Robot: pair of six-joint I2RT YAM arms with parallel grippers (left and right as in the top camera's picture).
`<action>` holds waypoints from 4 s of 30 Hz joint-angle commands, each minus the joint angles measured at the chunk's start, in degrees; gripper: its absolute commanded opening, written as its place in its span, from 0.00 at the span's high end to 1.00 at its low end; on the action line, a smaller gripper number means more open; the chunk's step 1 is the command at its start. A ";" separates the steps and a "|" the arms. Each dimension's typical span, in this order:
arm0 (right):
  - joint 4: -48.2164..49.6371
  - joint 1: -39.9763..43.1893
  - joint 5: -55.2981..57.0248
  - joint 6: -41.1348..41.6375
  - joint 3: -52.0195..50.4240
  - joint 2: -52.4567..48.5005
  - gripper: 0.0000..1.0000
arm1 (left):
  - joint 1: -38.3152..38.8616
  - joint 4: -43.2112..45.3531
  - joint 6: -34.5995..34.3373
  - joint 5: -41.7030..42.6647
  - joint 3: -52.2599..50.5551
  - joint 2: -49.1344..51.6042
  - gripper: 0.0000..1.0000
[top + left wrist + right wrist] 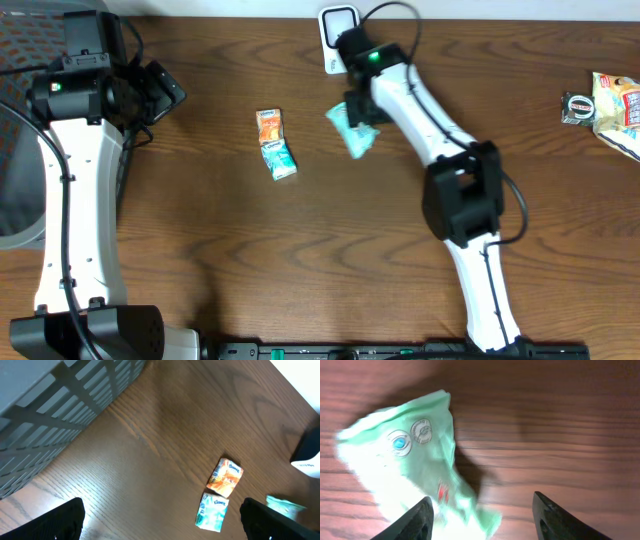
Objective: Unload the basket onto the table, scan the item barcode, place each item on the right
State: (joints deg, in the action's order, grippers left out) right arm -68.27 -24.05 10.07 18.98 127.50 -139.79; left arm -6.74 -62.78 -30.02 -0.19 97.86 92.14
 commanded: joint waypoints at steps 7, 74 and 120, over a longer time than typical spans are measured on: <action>-0.35 -3.76 1.46 -13.75 -0.13 6.91 0.22 | -0.20 -0.15 -0.28 -0.33 0.09 -0.37 0.02; 5.38 20.09 -67.71 -18.95 -27.67 -0.61 0.90 | -0.20 -0.15 -0.28 -0.33 0.09 -0.37 0.02; -14.03 6.14 -5.62 -0.33 -7.43 -0.57 0.99 | -0.20 -0.15 -0.28 -0.33 0.09 -0.37 0.02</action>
State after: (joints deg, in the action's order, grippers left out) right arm -81.17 -20.75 -3.29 14.81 119.26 -140.20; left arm -6.74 -62.81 -30.02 -0.16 97.86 92.14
